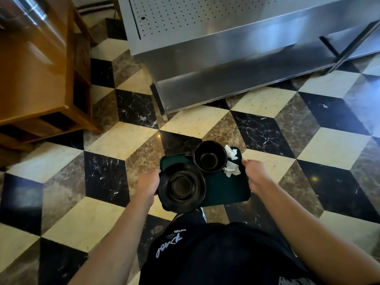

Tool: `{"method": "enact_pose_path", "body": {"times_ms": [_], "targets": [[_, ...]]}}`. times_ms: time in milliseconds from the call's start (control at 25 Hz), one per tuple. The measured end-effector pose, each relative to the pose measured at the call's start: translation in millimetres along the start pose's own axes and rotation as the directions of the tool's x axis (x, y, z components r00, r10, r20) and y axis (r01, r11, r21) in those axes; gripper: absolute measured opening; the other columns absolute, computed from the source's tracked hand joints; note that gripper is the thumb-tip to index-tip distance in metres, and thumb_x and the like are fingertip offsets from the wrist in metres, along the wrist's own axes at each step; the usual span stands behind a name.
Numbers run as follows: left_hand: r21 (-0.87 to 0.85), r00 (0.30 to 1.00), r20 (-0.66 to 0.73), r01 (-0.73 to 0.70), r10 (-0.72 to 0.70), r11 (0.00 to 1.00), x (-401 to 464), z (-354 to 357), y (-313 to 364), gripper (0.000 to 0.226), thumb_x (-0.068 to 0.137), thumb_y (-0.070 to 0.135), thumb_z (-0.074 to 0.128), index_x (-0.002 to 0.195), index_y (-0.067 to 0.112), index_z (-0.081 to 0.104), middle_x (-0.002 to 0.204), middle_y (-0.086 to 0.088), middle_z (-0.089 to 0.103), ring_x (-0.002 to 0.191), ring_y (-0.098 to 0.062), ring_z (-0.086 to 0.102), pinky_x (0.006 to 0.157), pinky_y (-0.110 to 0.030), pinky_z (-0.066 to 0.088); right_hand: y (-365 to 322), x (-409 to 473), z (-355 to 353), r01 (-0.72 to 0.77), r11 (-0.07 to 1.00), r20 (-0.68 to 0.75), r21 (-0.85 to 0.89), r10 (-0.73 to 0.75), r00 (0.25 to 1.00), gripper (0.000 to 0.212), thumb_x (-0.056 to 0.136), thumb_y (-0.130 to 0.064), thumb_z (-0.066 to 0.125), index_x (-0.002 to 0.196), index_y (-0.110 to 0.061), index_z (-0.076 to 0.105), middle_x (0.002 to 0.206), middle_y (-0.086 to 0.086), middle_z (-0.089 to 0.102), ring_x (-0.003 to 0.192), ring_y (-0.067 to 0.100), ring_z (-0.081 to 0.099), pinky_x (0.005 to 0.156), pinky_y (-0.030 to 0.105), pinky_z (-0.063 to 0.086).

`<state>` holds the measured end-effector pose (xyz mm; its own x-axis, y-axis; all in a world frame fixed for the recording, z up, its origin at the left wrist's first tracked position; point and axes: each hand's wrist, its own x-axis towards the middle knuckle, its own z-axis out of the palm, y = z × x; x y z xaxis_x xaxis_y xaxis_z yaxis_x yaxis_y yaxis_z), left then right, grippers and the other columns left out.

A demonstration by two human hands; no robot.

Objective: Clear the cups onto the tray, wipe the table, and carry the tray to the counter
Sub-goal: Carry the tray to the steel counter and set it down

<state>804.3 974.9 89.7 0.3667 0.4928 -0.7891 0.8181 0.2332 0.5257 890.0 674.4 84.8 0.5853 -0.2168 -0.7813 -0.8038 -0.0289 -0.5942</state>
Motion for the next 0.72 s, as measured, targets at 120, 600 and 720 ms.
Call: {"method": "enact_pose_path", "body": {"times_ms": [120,600,720], "targets": [[0.007,1.0,0.023,0.005,-0.005,1.0,21,0,41,0.022,0.095,0.026,0.06,0.086,0.008,0.071,0.082,-0.014,0.069,0.074,-0.029,0.064,0.067,-0.042,0.047,-33,15,19,-0.007,1.0,-0.03,0.007,0.007,1.0,0.029,0.105,-0.021,0.053,0.107,-0.001,0.074,0.1,0.021,0.077,0.09,0.035,0.075,0.084,0.046,0.061],[0.021,0.997,0.058,-0.058,0.057,0.998,81,19,165,0.02,0.097,0.022,0.06,0.098,0.005,0.071,0.097,-0.016,0.073,0.086,-0.031,0.068,0.074,-0.041,0.053,-142,69,70,0.017,0.994,-0.047,0.109,-0.012,0.999,0.023,0.105,-0.016,0.055,0.096,-0.003,0.072,0.096,0.02,0.075,0.085,0.034,0.073,0.081,0.044,0.061],[0.029,0.997,0.057,-0.055,0.053,0.998,96,32,193,0.022,0.098,0.022,0.059,0.103,0.004,0.071,0.093,-0.015,0.073,0.081,-0.028,0.067,0.07,-0.037,0.051,-169,94,78,0.017,0.995,-0.035,0.095,-0.014,0.999,0.023,0.104,-0.017,0.057,0.104,-0.002,0.074,0.102,0.022,0.076,0.093,0.038,0.074,0.09,0.051,0.06]]}}
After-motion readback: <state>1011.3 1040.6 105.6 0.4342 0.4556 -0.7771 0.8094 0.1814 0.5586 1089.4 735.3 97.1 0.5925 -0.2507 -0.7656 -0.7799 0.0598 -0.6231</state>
